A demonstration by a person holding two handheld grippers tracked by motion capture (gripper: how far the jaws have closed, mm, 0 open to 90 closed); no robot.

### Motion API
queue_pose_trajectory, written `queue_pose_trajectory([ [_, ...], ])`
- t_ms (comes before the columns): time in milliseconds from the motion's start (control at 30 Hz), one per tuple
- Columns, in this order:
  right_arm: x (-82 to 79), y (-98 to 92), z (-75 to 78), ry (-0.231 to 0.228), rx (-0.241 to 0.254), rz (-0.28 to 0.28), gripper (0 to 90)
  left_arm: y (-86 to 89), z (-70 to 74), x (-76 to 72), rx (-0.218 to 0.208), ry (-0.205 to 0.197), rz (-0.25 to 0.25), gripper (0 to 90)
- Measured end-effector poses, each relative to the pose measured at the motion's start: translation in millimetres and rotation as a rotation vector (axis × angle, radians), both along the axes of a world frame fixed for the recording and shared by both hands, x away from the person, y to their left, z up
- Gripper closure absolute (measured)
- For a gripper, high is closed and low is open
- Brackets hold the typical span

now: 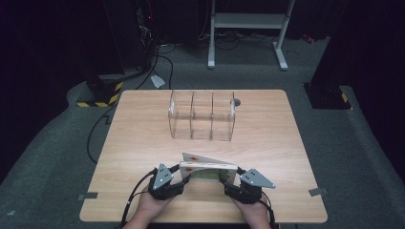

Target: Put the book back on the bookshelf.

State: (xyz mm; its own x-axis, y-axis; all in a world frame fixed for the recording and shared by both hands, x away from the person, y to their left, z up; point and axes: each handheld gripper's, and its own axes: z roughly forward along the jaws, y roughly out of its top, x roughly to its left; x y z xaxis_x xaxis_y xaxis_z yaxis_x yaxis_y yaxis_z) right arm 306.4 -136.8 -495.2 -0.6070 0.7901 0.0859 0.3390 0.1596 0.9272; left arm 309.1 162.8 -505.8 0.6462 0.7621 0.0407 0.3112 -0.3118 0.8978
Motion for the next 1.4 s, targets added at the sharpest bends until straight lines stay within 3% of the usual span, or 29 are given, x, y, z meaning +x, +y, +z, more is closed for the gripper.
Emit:
queue_pose_trajectory([
  [533,-21.5,-0.8,2.2,-0.041,-0.012,0.045,54.4,1.0,0.3,15.8,-0.009,0.019,0.100,46.7],
  [767,-31.7,3.9,2.8,-0.050,-0.022,0.072,52.5,-5.3,-3.4,26.4,0.008,0.063,0.156,47.7],
  [967,-24.1,4.3,6.2,-0.046,-0.005,0.047,47.5,-4.7,-6.2,26.5,0.024,0.073,0.153,46.9],
  [1167,-10.4,7.4,9.2,-0.026,0.011,0.076,47.6,8.3,-6.9,19.3,0.030,0.077,0.168,46.4],
  [1233,-7.9,9.7,9.1,-0.029,0.003,0.097,50.8,14.3,-7.1,17.1,0.029,0.079,0.180,46.4],
  [1400,-8.9,15.8,8.3,-0.065,-0.028,0.130,71.9,27.9,-6.0,11.8,0.022,0.081,0.210,46.4],
])
